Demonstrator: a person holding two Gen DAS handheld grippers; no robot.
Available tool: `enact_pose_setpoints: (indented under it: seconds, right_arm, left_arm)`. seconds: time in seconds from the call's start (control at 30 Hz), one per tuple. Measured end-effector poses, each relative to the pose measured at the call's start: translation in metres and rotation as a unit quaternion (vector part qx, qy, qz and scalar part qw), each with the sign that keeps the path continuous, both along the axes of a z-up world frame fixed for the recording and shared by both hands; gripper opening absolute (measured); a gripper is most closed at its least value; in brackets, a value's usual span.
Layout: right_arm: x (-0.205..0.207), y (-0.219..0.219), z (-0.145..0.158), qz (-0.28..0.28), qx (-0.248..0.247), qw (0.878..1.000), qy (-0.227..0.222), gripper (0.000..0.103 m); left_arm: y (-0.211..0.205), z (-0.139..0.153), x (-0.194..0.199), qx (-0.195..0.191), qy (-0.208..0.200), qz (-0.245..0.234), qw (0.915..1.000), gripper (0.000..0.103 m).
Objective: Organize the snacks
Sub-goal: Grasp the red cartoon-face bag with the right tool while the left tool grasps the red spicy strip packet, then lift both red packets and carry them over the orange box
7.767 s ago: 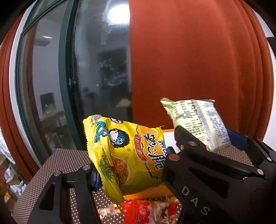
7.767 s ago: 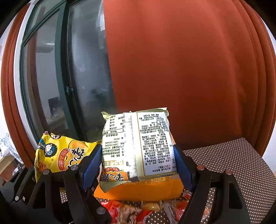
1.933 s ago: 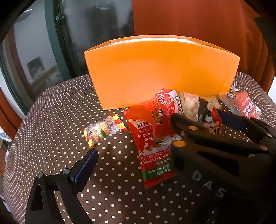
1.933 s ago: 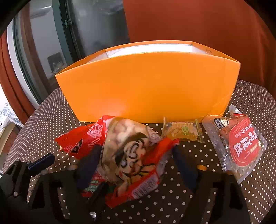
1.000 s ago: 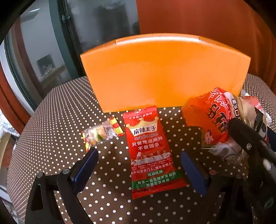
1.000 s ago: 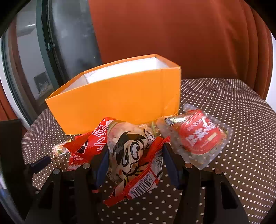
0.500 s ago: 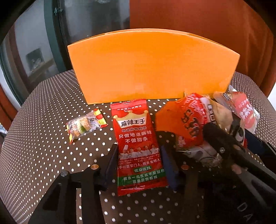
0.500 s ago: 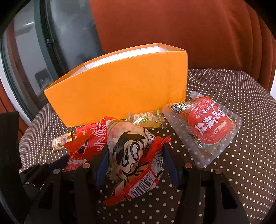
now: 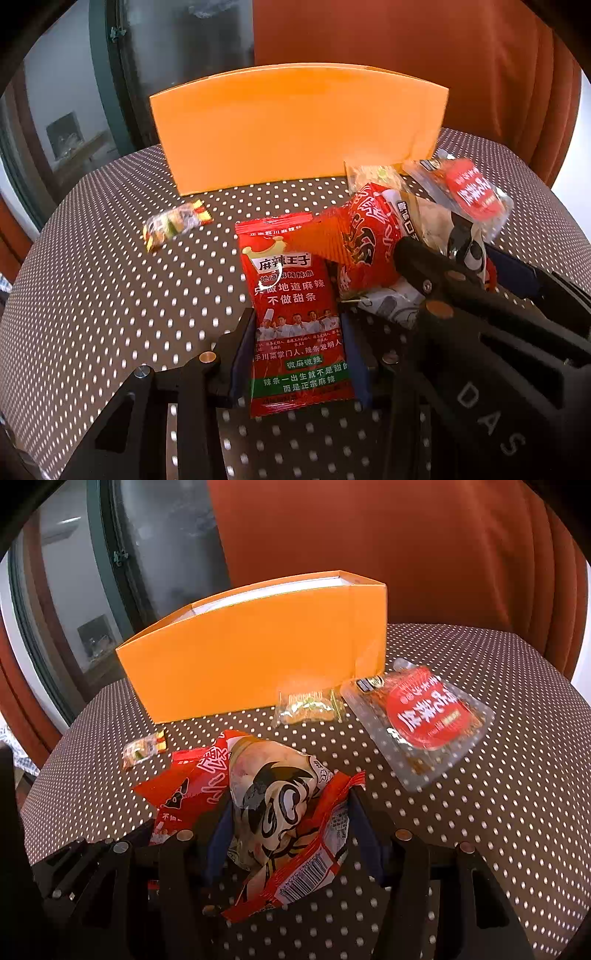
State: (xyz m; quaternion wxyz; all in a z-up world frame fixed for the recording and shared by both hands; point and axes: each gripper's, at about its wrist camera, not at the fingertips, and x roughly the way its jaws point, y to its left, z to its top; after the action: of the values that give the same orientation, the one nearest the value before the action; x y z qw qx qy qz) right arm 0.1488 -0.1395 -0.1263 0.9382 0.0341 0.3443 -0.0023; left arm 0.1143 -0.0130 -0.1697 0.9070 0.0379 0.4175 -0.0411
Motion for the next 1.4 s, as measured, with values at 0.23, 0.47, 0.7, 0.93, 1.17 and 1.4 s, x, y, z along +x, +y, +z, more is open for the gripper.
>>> enact_pose_setpoints:
  seconds: [0.23, 0.47, 0.7, 0.93, 1.17, 1.4]
  right_arm:
    - [-0.018, -0.009, 0.002, -0.003, -0.003, 1.000, 0.001, 0.062]
    - [-0.016, -0.023, 0.006, -0.019, -0.004, 1.000, -0.004, 0.061]
    - [-0.009, -0.030, 0.006, -0.023, 0.001, 1.000, -0.002, 0.061]
    - [-0.012, -0.029, 0.006, -0.024, 0.008, 1.000, 0.000, 0.062]
    - [-0.025, -0.027, 0.013, -0.022, 0.011, 1.000, -0.005, 0.062]
    - [-0.045, -0.030, 0.032, -0.022, 0.013, 0.999, -0.029, 0.062]
  left_arm:
    - [0.000, 0.000, -0.007, 0.000, 0.007, 0.016, 0.9998, 0.055]
    - [0.000, 0.000, 0.017, 0.005, 0.000, 0.029, 0.9996, 0.079]
    - [0.005, -0.006, 0.028, -0.034, 0.010, 0.033, 0.9988, 0.049]
    - [0.003, -0.005, 0.021, -0.040, 0.008, 0.032, 0.9987, 0.040]
    - [-0.010, 0.009, 0.000, -0.030, -0.009, 0.021, 0.9993, 0.039]
    - [-0.016, 0.034, -0.020, -0.030, -0.033, 0.019, 0.9988, 0.039]
